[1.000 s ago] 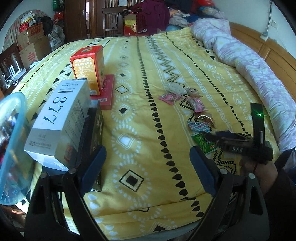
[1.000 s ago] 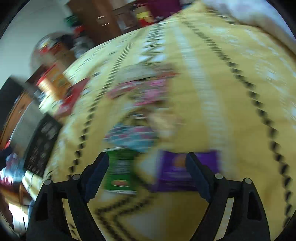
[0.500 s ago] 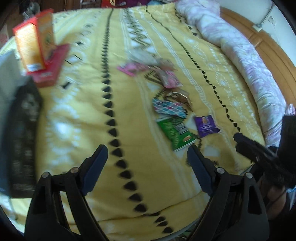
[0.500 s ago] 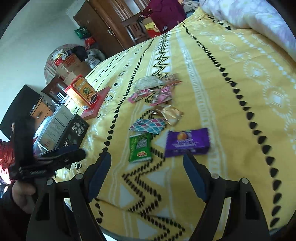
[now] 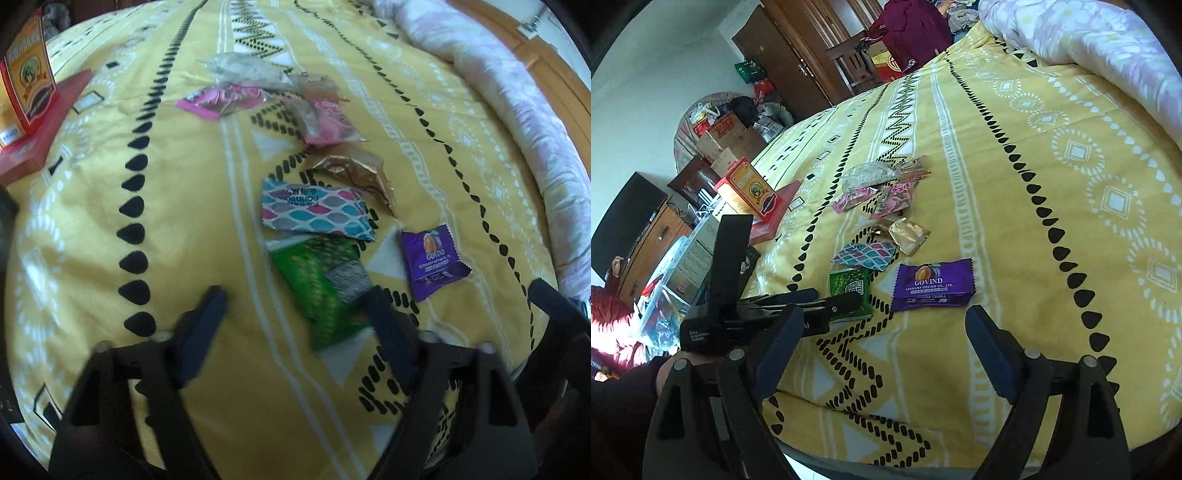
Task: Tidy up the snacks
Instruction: 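Grasp the green pea packet with the right gripper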
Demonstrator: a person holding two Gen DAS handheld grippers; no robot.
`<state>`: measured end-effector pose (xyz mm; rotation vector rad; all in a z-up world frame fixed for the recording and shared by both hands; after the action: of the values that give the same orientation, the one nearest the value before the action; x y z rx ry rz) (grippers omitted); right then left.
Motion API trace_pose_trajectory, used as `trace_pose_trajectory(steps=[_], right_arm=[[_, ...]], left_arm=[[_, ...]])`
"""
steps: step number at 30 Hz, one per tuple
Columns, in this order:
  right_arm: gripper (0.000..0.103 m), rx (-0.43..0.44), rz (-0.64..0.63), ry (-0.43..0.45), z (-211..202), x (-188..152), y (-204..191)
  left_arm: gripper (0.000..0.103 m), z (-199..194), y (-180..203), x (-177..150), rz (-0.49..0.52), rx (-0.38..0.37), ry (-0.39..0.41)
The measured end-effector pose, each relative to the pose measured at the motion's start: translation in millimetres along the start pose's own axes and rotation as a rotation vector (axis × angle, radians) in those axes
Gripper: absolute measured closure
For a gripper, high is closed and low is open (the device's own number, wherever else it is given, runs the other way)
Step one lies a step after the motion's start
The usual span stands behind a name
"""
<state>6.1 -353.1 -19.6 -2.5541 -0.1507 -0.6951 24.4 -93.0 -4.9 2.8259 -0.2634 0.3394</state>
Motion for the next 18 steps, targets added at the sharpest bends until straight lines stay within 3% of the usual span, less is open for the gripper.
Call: trace_pose_trajectory(steps=[3, 5, 9, 13, 16, 18], right_arm=[[0.012, 0.01, -0.023, -0.017, 7.7, 2.3, -6.9], [0.012, 0.017, -0.05, -0.024, 13.5, 6.5, -14.4], [0.012, 0.005, -0.132, -0.047, 28.0, 18.5, -31.1], [0.012, -0.009, -0.233, -0.105, 49.3, 30.2, -43.8], [0.012, 0.065, -0.222, -0.172, 71.1, 37.0, -48.6], [0.012, 0.1, -0.175, -0.203, 87.6, 36.5, -50.4]], left_arm=[[0.082, -8.9, -9.3, -2.3, 0.006, -0.028, 0.011], [0.089, -15.2, -19.3, -7.0, 0.011, -0.006, 0.019], [0.088, -19.2, -53.3, -18.3, -0.032, 0.007, 0.011], [0.086, -25.5, -73.3, -24.6, -0.09, -0.036, 0.03], [0.073, -34.6, -71.5, -25.6, -0.094, -0.023, 0.057], [0.058, -42.8, -72.8, -27.3, -0.107, -0.008, 0.088]])
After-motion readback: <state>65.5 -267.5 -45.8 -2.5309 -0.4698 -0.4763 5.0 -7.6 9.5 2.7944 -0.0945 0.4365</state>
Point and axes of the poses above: each gripper's, at about its wrist camera, not at the fingertips, and z roughly the way its jaws point, y to its right, x to its top, the point moved 4 cm from there along z, roughly the way its jaws point, and after that the axes turned 9 degrees about -y, right-handed, at the moved point
